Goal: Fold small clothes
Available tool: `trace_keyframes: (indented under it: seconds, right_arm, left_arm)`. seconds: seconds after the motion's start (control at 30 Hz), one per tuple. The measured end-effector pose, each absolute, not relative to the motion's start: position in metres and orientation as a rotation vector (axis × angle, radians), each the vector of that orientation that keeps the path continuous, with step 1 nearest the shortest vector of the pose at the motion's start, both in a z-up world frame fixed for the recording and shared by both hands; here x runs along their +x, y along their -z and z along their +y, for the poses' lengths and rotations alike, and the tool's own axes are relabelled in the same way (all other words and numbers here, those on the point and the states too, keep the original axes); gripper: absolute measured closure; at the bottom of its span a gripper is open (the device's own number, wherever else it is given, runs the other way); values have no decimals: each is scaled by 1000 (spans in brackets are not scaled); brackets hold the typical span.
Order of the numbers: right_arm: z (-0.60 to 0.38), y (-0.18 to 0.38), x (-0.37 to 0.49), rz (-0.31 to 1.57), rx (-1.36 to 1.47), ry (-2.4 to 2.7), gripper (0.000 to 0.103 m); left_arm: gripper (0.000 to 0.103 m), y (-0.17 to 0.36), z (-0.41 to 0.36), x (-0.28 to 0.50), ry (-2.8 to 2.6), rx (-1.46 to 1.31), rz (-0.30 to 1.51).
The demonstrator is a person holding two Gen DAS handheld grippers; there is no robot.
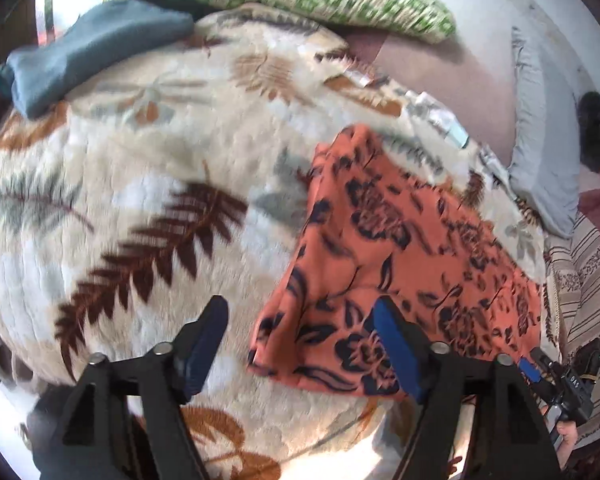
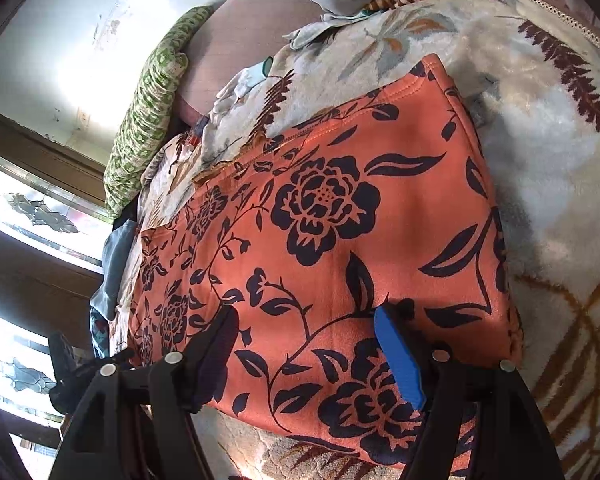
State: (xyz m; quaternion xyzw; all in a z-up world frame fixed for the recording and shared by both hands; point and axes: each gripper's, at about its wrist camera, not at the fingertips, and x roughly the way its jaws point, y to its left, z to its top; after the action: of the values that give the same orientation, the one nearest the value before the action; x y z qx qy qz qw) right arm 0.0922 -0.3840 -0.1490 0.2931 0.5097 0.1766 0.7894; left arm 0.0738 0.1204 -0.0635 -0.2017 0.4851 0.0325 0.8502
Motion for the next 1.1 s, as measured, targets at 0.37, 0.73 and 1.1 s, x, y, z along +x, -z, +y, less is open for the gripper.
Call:
trace_keyframes:
  seconds: [0.37, 0.73, 1.1]
  right_arm:
    - [-381, 148, 82, 1038, 609, -392, 28]
    - [-382, 151, 77, 1014, 614, -412, 28]
    - [-381, 145, 90, 1097, 639, -401, 26]
  left_arm:
    - [20, 109, 119, 236, 55, -467, 1121]
    - [88, 148, 153, 242, 17, -657, 1163]
    - [33, 51, 97, 188, -90, -219, 928]
